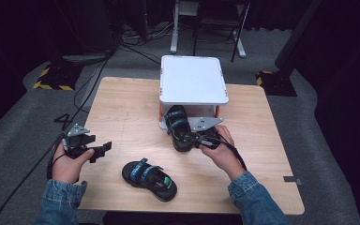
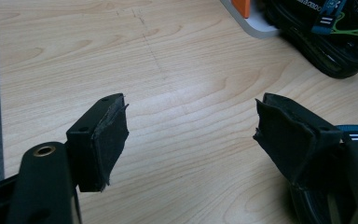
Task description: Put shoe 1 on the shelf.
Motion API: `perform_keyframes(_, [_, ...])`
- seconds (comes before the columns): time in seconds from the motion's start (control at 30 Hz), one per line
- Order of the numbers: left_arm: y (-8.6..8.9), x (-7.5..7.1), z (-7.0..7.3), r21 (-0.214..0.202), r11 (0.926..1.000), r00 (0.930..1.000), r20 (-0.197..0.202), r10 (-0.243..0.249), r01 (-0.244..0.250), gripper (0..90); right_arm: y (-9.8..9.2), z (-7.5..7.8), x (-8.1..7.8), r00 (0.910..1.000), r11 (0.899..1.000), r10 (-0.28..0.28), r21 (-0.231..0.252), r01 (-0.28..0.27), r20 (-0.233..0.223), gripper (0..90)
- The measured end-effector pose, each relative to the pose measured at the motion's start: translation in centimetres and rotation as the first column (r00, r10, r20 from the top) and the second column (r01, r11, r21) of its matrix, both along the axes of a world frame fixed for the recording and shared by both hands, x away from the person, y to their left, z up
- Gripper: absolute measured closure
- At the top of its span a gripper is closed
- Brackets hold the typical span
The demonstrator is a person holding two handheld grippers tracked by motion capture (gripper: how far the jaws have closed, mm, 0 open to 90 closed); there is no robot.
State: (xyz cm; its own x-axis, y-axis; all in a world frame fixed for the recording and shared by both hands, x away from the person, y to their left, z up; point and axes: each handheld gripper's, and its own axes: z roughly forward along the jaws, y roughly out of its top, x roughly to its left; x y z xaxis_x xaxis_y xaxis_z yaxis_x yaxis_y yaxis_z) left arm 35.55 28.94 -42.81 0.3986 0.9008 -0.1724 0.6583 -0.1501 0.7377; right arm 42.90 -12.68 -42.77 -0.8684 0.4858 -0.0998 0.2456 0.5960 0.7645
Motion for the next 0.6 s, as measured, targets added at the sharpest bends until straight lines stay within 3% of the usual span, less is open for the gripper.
perform_keyframes(0.2, [0.21, 0.01, -0.05, -0.004, 1.0000, 1.0000, -0.002, 0.004, -0.004, 24.8, 0.09, -0.05, -0.10, 0.9998, 0.999, 0.016, 0.042, -0.017, 0.010, 76.7])
perform_keyframes(0.33, [0.24, 0.10, -0.09, -0.006, 1.0000, 1.0000, -0.001, 0.005, -0.005, 24.8, 0.08, 0.20, -0.17, 0.9997, 0.998, 0.018, 0.059, -0.019, 0.018, 85.1])
perform_keyframes(0.47, [0.02, 0.12, -0.10, -0.007, 1.0000, 1.0000, -0.004, 0.001, -0.001, 24.8, 0.51, 0.19, -0.10, 0.9996, 0.996, 0.025, 0.082, -0.025, 0.010, 86.3])
perform_keyframes(0.6, [0.17, 0.06, -0.06, -0.006, 1.0000, 1.0000, -0.003, 0.003, -0.003, 24.8, 0.76, -0.04, -0.44, 0.9989, 0.999, 0.036, 0.038, -0.037, 0.031, 81.6])
